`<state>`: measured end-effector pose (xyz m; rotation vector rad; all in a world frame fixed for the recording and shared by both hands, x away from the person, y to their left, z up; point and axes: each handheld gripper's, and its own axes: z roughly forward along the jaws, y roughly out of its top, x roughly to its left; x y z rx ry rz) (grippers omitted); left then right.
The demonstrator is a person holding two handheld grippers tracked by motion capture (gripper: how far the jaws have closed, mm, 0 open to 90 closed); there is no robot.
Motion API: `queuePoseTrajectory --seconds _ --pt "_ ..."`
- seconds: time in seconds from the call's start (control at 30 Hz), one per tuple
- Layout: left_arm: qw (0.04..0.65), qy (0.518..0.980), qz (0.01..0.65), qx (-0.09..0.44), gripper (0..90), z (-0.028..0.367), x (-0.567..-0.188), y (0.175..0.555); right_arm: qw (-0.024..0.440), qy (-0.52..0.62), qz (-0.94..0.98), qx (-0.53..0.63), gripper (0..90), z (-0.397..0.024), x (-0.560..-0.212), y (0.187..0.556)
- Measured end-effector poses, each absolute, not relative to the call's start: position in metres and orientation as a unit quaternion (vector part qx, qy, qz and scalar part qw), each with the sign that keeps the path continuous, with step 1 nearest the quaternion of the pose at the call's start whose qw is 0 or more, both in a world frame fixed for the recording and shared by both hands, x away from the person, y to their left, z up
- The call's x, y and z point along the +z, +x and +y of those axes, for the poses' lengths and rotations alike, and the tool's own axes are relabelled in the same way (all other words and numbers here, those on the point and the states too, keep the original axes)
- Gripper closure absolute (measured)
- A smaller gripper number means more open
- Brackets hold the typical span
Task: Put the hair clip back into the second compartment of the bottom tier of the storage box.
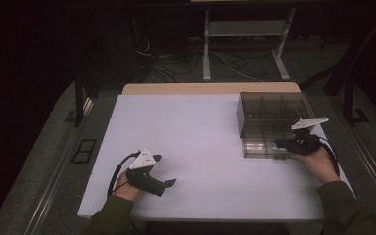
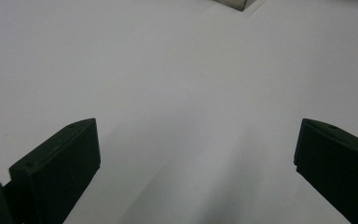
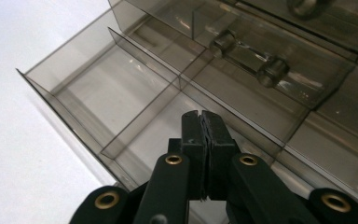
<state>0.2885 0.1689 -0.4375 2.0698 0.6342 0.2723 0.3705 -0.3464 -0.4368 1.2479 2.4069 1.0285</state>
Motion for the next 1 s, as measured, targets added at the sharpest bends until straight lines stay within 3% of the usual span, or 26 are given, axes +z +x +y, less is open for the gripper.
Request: queuePoseTrajectory --seconds 0.6,1.0 --pt "0.458 0.846 0.253 0.106 0.0 0.1686 -0.4381 0.2887 0.126 0.432 0.822 0.350 81.1 -0.3478 -0.4368 0.3698" --pt "0.459 0.844 0.257 0.102 0.0 0.1674 -0.4393 0.2900 0.117 0.433 0.805 0.388 61.7 -0.3529 -0.4313 0.3651"
